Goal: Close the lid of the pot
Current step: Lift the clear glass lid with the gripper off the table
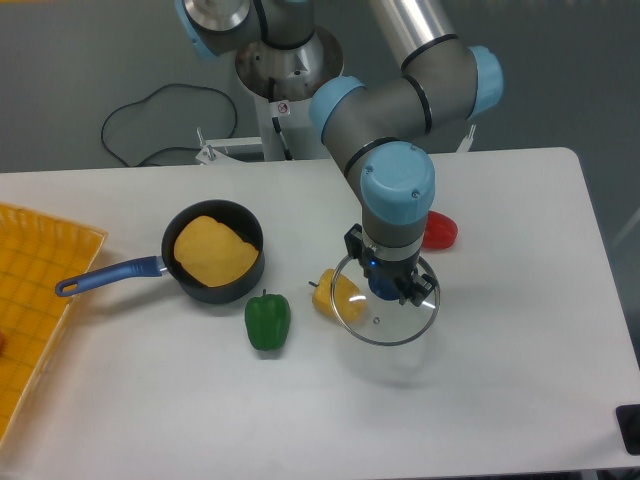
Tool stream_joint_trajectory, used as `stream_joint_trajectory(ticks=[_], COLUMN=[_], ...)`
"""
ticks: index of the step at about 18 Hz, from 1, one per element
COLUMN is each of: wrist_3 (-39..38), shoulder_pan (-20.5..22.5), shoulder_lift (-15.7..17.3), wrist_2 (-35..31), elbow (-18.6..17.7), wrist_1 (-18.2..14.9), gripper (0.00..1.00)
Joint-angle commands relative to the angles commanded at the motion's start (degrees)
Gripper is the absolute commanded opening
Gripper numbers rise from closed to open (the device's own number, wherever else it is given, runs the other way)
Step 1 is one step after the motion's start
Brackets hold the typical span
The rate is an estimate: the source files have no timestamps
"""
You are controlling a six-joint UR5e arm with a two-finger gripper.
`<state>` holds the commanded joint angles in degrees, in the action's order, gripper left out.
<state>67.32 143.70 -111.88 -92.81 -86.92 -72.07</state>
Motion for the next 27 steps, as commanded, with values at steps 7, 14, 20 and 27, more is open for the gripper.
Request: stream_joint_trajectory(ticks=[7,14,20,27], wrist_3=[0.0,0.0,0.0,0.0], shoulder_pan=[0.3,0.5,0.6,0.5], shoulder_lift=[0.6,2.0,2.7,3.3], wrist_2=[0.0,1.1,2.5,2.5], elbow=[-0.1,0.0,0.1,0.0], wrist_1=[-0.1,-1.1,-2.2,-4.8], gripper=[0.38,0.38,0.38,0.38])
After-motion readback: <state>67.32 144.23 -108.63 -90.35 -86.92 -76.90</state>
